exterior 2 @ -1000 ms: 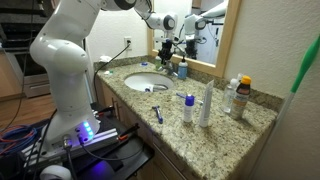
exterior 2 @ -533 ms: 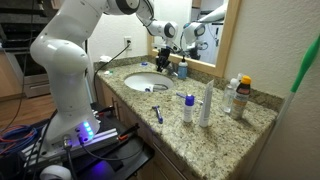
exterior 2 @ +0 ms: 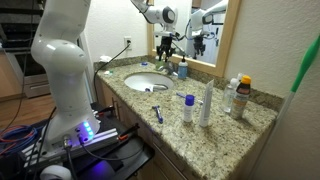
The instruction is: Push the faucet handle down
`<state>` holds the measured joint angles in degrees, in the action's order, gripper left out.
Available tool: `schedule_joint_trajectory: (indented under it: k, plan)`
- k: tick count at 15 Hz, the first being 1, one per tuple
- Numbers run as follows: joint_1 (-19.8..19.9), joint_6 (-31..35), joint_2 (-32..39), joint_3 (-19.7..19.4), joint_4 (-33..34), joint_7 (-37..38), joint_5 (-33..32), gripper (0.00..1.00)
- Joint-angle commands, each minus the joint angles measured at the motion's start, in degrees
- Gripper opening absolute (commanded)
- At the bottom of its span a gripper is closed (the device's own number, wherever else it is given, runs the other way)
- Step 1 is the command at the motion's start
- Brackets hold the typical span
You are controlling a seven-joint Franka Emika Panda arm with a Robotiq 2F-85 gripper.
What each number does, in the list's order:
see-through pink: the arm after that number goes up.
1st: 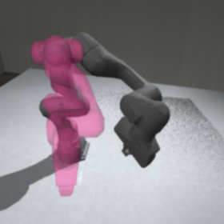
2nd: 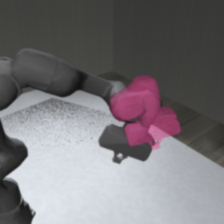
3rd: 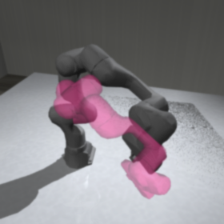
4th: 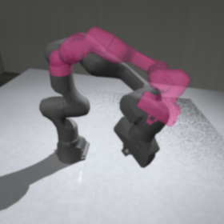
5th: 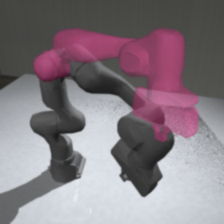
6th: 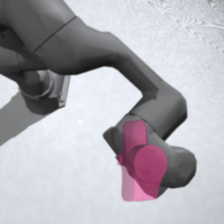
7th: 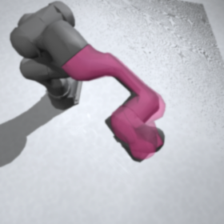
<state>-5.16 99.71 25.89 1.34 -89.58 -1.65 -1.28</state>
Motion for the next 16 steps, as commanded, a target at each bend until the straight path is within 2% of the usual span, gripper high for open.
schedule_joint_trajectory:
  k: [1,3,8,9,10,14,16]
  plan:
    - [1.91,8.78,-12.47,-0.02,-11.96,1.24,1.3,0.86]
    - [2.0,13.78,-16.28,-0.79,-15.05,5.29,0.54,0.98]
    - [2.03,23.52,-22.2,-1.76,-21.81,15.88,-1.65,1.0]
    - [2.01,23.8,-22.92,-1.82,-22.78,17.72,-2.81,1.0]
    - [2.15,20.94,-20.07,-1.33,-18.39,15.1,-1.46,1.0]
    - [2.17,21.99,-21.38,-1.33,-20.38,17.34,-2.42,1.0]
    - [2.29,21.68,-21.29,-1.11,-20.28,14.9,-0.94,1.0]
